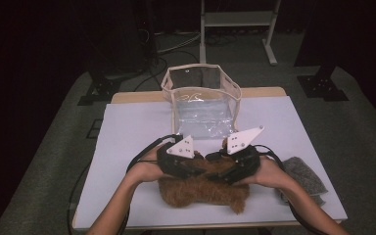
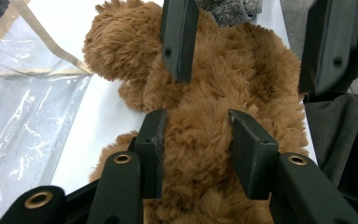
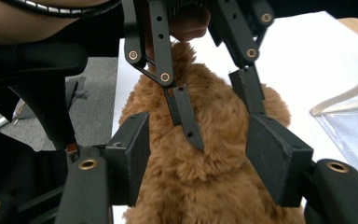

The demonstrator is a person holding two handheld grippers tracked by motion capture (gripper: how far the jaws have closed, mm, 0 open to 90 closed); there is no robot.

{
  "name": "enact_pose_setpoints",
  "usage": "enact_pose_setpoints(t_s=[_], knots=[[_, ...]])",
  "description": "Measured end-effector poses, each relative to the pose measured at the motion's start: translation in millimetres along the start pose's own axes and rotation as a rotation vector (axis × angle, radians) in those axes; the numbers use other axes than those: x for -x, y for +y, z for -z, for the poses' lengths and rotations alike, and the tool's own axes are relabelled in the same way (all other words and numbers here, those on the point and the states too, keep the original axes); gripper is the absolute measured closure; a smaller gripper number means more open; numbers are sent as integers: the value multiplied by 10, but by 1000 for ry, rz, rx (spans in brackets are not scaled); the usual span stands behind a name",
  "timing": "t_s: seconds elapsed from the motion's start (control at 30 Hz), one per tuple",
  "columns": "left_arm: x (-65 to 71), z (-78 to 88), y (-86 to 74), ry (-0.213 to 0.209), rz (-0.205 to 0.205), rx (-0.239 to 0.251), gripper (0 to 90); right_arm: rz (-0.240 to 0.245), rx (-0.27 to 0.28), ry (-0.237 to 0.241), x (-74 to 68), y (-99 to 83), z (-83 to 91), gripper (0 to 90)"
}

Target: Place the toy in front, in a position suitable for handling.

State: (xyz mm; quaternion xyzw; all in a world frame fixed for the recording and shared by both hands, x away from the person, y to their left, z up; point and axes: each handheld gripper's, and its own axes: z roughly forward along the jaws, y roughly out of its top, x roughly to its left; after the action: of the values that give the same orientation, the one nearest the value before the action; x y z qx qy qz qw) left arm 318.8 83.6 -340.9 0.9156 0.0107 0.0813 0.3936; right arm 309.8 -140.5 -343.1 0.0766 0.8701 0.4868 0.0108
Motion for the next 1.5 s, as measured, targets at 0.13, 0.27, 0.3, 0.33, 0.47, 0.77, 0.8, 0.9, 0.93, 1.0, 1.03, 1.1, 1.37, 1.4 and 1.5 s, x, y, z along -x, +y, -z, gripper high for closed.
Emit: enact_pose_setpoints(t_s=[0.13, 0.27, 0.3, 0.33, 0.47, 0.77, 0.8, 0.9, 0.93, 1.0, 1.03, 1.1, 1.37, 1.4, 1.5], knots=[[9, 18, 1, 1, 3, 1, 576, 12, -35, 9, -9, 29, -114, 388], [26, 39, -6, 3, 0, 2, 576, 16, -59, 8, -5, 27, -175, 391], [30, 47, -9, 6, -2, 0, 575, 12, -62, 6, 4, 9, -175, 394], [36, 62, -17, 7, -5, 1, 574, 4, -65, 3, 10, -10, -167, 393], [32, 103, -43, 7, -1, 7, 571, -38, -61, -1, 72, -126, -132, 389], [24, 209, -84, 23, 11, 23, 563, -12, -122, -11, 69, -63, -333, 388], [35, 280, -132, 32, 21, 34, 559, -25, -129, -13, 85, -51, -353, 387], [55, 346, -202, 36, 34, 34, 543, -26, -146, -15, 77, -29, -393, 386], [79, 396, -285, 45, 50, 29, 538, -16, -152, -18, 73, -24, -409, 397], [100, 438, -361, 44, 62, 32, 529, -32, -168, -23, 69, -16, -445, 410], [108, 451, -385, 46, 63, 32, 521, -46, -176, -23, 70, -16, -466, 439], [132, 486, -441, 44, 72, 34, 506, -63, -197, -21, 42, -15, -500, 522], [131, 478, -482, 42, 89, 51, 455, -76, -148, -13, 26, -31, -394, 710], [118, 475, -472, 45, 88, 49, 453, -76, -134, -18, 42, -36, -364, 717], [87, 470, -445, 47, 96, 59, 453, -56, -119, -40, 69, -11, -279, 737]])
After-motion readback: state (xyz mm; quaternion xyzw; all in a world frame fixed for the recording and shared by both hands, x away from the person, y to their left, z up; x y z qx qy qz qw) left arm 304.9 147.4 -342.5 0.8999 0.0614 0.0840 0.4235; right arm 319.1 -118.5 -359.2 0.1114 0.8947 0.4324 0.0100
